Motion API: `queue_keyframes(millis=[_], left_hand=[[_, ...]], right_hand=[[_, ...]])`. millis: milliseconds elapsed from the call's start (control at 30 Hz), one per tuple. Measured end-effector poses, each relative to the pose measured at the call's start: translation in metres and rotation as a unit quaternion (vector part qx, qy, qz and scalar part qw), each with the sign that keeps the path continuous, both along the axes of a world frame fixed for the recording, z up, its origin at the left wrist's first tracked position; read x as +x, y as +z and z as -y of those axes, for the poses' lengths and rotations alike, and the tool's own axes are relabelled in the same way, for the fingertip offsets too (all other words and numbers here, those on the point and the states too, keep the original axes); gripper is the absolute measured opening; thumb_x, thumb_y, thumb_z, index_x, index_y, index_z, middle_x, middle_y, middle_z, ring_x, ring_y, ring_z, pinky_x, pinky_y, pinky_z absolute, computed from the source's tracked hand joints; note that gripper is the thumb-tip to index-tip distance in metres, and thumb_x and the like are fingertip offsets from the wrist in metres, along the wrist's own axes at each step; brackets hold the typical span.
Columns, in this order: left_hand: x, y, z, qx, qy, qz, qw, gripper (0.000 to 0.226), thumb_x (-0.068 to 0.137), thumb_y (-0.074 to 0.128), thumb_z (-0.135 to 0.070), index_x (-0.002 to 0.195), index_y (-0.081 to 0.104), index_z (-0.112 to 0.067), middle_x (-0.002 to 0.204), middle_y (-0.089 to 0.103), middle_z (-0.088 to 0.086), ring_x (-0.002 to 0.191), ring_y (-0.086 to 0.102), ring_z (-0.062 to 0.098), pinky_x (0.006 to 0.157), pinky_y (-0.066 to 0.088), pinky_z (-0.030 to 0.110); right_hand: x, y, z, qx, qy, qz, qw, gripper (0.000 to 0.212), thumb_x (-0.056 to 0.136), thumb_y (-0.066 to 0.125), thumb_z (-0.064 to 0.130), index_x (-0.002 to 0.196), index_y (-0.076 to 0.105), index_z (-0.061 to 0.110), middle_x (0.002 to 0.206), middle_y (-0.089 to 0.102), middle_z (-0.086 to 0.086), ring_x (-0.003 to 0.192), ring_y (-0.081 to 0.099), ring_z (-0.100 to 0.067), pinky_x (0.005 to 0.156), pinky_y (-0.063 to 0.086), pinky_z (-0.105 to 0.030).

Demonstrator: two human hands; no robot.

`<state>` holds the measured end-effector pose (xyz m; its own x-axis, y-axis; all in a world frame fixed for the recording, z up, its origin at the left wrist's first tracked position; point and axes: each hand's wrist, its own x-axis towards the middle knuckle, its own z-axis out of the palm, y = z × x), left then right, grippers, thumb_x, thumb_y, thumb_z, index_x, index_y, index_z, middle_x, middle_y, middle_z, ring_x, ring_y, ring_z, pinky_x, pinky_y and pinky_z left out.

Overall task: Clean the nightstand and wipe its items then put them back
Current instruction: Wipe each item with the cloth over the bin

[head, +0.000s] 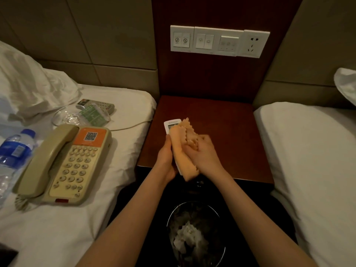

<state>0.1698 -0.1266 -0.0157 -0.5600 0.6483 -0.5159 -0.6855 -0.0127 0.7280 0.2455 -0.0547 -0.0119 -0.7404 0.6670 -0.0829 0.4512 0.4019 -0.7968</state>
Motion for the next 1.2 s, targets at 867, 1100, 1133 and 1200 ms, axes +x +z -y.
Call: queue_keyframes(millis=[867, 1100, 1133, 1200], left_hand=[[-0.004, 0.019, 0.003, -0.081, -0.122, -0.146, 0.978, 0.044, 0.102, 0.024, -0.038, 0.086, 0.056, -0.014, 0.049, 0.066, 0.0, 0.037, 0.06, 0.013, 0.038, 0.049, 0.02], [-0.004, 0.032, 0.005, -0.166, -0.124, -0.109, 0.972, 0.043, 0.102, 0.026, -0.039, 0.127, 0.044, -0.009, 0.069, 0.055, 0.011, 0.057, 0.052, 0.021, 0.054, 0.046, 0.03], [-0.003, 0.029, 0.003, -0.175, -0.119, -0.127, 0.969, 0.051, 0.1, 0.023, -0.046, 0.13, 0.041, -0.01, 0.078, 0.055, 0.011, 0.065, 0.053, 0.022, 0.063, 0.047, 0.031], [-0.002, 0.023, -0.002, -0.181, -0.115, -0.174, 0.961, 0.069, 0.092, 0.027, -0.062, 0.135, 0.036, -0.009, 0.102, 0.057, 0.011, 0.086, 0.055, 0.022, 0.078, 0.045, 0.032]], right_hand=[[-0.034, 0.05, -0.045, -0.064, -0.124, -0.152, 0.979, 0.022, 0.091, 0.051, 0.009, 0.108, 0.064, 0.013, 0.091, 0.064, -0.002, 0.09, 0.06, -0.02, 0.072, 0.046, -0.029], [-0.036, 0.036, -0.031, -0.375, -0.138, -0.2, 0.895, 0.036, 0.096, 0.05, 0.015, 0.132, 0.049, 0.01, 0.115, 0.061, -0.009, 0.092, 0.059, -0.02, 0.07, 0.049, -0.03], [-0.038, 0.033, -0.025, -0.374, -0.145, -0.202, 0.893, 0.035, 0.096, 0.049, 0.015, 0.131, 0.05, 0.011, 0.117, 0.061, -0.009, 0.097, 0.059, -0.021, 0.073, 0.05, -0.03], [-0.041, 0.029, -0.016, -0.341, -0.156, -0.182, 0.909, 0.03, 0.096, 0.049, 0.016, 0.125, 0.055, 0.013, 0.116, 0.062, -0.007, 0.101, 0.059, -0.021, 0.079, 0.052, -0.033]])
